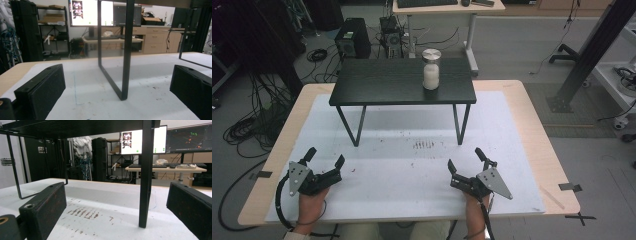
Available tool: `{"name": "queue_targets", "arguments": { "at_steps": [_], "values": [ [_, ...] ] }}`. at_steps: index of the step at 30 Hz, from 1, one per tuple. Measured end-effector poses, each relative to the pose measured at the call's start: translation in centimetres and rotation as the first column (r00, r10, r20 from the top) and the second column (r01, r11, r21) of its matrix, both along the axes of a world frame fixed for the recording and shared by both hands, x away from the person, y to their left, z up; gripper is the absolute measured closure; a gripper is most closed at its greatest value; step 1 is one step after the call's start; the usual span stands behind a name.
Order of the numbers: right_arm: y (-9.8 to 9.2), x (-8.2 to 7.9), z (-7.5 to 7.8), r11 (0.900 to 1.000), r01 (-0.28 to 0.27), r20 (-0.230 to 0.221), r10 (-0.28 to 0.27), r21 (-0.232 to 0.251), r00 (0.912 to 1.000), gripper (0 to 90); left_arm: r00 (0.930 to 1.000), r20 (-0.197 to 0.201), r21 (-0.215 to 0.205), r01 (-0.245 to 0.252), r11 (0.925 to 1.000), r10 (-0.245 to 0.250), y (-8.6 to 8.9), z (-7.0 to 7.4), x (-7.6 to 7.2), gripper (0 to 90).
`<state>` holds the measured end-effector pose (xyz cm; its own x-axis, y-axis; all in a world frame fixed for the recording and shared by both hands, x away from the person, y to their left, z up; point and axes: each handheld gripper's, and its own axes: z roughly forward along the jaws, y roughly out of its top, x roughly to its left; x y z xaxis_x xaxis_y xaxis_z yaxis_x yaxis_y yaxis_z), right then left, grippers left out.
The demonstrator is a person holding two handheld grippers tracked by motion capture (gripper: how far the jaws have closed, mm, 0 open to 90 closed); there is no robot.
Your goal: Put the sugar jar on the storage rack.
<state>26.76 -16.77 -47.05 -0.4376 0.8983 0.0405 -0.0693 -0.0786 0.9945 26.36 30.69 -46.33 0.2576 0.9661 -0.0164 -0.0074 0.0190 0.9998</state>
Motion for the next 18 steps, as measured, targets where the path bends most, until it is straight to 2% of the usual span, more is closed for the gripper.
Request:
{"name": "queue_targets", "arguments": {
  "at_steps": [18],
  "values": [
    [-0.02, 0.01, -0.02, 1.0, -0.002, 0.001, 0.002, 0.003, 1.0, 2.4, 1.0, 0.0, 0.0, 0.0, 1.0, 0.0, -0.01, 0.0, 0.01, 0.4]
  ]
}}
